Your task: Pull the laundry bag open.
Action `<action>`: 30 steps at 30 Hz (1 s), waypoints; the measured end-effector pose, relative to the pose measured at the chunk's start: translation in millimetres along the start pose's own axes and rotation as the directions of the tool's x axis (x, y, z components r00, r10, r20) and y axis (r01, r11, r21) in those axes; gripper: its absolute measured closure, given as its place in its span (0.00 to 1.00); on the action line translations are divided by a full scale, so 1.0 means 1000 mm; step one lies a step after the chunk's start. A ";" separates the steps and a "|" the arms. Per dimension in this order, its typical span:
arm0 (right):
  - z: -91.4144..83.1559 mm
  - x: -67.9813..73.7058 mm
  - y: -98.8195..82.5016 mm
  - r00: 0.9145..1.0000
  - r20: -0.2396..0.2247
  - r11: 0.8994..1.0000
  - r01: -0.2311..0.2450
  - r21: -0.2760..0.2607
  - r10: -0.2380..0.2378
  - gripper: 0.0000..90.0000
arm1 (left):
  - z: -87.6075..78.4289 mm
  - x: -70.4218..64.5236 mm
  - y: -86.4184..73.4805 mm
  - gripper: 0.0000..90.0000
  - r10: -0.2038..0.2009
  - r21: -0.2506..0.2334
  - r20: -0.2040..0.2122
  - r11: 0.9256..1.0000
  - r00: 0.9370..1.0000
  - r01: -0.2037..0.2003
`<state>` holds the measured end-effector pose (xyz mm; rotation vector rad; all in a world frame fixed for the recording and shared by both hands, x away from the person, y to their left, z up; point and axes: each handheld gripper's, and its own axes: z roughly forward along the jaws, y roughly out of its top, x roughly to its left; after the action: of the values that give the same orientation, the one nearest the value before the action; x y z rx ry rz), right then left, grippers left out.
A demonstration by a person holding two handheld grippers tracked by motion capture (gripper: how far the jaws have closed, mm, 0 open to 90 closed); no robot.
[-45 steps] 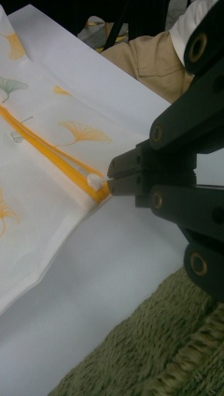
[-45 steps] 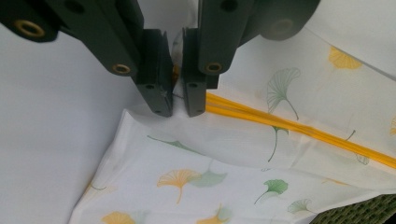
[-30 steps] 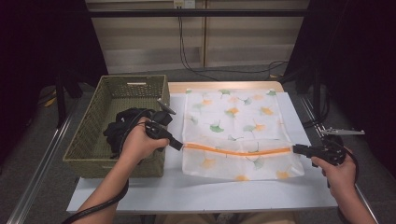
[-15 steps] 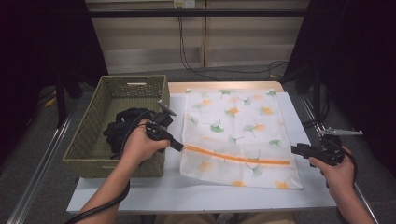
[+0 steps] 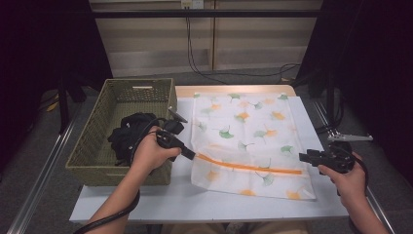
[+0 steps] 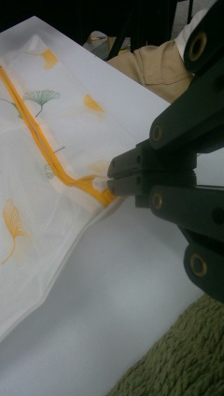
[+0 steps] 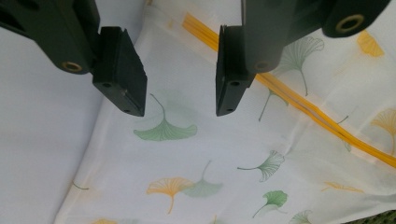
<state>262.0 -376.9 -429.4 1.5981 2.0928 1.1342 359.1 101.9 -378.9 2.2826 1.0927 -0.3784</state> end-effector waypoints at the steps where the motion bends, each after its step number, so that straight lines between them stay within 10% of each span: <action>1: 0.000 0.000 0.000 1.000 -0.001 1.000 -0.003 -0.002 0.003 0.59 | 0.000 0.000 0.001 1.00 0.009 0.003 -0.002 1.000 1.000 -0.009; 11: 0.002 0.002 0.000 1.000 -0.006 1.000 0.006 0.004 -0.006 0.55 | 0.002 -0.005 0.002 0.95 0.021 -0.023 0.015 1.000 1.000 -0.020; 30: 0.006 0.007 0.001 0.999 -0.019 0.999 0.026 0.018 -0.026 0.50 | 0.013 -0.015 0.003 0.45 0.138 -0.161 -0.011 0.977 0.990 -0.138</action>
<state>264.5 -367.8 -430.8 1.5699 2.1361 1.1292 352.2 83.0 -380.8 2.1982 0.9232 -0.2261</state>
